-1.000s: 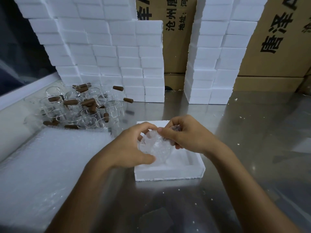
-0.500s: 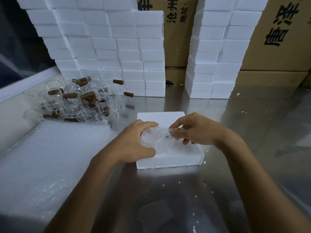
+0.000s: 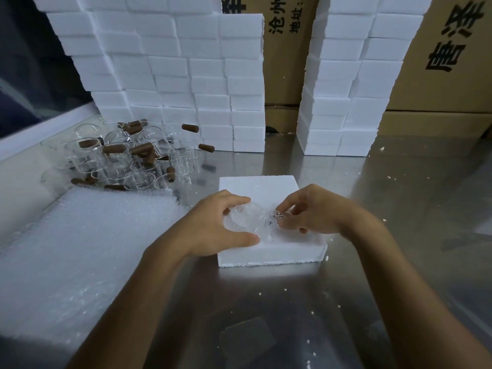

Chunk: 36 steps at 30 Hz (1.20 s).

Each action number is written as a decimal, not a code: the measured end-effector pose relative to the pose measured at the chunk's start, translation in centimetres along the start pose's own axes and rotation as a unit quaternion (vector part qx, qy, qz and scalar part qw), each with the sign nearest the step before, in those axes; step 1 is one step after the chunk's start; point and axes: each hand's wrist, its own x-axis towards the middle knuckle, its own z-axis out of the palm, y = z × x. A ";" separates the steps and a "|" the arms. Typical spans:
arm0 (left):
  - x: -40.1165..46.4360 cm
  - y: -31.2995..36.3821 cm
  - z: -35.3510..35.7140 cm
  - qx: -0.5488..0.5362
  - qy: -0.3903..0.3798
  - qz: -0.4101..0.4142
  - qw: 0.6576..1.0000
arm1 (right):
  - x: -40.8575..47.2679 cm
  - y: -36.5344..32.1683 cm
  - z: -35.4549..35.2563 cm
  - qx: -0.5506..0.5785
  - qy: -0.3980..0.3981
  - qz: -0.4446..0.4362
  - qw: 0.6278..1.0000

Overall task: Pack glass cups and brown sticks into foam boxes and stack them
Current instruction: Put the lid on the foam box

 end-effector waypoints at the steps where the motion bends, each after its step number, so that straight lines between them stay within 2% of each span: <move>1: 0.0 0.0 0.1 0.001 0.004 0.001 1.000 | 0.0 0.0 0.0 -0.003 0.002 0.000 1.000; 11: 0.3 0.0 1.1 0.034 0.045 -0.001 0.998 | 0.4 0.6 0.4 0.001 0.036 -0.018 0.999; 21: 0.2 -0.2 1.0 -0.002 0.022 -0.009 1.000 | 0.3 0.6 0.4 0.012 0.030 -0.024 0.999; 25: -0.1 0.0 0.7 0.001 0.004 -0.008 1.000 | 0.3 1.0 0.1 0.049 0.033 -0.018 0.998; 28: 0.0 0.3 0.8 -0.040 0.071 -0.002 0.997 | 0.8 2.0 -0.2 0.098 0.121 -0.015 0.988; 30: 0.4 -0.1 1.2 -0.063 0.121 -0.019 0.991 | 1.3 2.7 0.2 0.177 0.219 0.000 0.959; 32: 0.9 -0.9 1.7 -0.109 0.136 -0.068 0.982 | 1.7 3.4 0.7 0.225 0.283 0.032 0.932; 34: 1.1 -1.7 2.2 -0.172 0.122 -0.116 0.971 | 2.0 3.8 1.2 0.256 0.279 0.055 0.924; 36: 1.2 -2.1 2.6 -0.210 0.115 -0.129 0.962 | 1.8 3.8 1.7 0.301 0.239 0.071 0.920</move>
